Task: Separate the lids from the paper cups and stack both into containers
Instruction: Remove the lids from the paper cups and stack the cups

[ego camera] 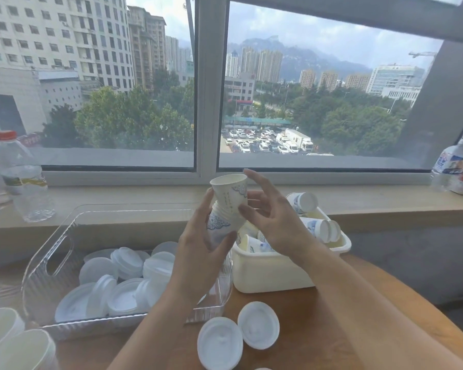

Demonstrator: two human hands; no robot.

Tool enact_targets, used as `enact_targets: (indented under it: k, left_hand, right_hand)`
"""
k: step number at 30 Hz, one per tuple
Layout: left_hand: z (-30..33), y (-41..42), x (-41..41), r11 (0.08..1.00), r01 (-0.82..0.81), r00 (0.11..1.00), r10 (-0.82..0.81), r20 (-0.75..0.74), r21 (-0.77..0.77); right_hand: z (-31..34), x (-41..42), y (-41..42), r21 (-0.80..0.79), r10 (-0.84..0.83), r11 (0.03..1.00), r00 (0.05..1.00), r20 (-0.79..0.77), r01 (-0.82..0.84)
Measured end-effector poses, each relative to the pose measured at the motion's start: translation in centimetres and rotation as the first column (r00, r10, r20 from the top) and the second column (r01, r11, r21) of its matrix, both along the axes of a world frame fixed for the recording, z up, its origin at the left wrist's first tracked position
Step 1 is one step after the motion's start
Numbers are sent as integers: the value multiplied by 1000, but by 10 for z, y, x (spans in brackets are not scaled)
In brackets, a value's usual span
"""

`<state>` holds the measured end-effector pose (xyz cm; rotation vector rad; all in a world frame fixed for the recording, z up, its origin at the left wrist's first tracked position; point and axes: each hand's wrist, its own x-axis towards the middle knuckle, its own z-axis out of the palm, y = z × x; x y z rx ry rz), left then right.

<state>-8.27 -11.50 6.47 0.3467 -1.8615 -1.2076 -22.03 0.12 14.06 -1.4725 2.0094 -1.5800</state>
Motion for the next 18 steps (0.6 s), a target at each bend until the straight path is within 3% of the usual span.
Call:
enact_targets:
  k: [5,13,18]
  left_hand:
    - [2,7,4,1000,14,1000,-14,2,-9]
    - [3,8,9,999,-36,999,36,7,-2]
    - [-9,1,8,999,-36,998,37,43,-24]
  right_hand:
    - [-11,9,10,-3,6,1000,999,45,-5]
    - [-30,10,22,130,-6,991,1000,10,5]
    - [-32,-3,30,273,4,960,976,-217,57]
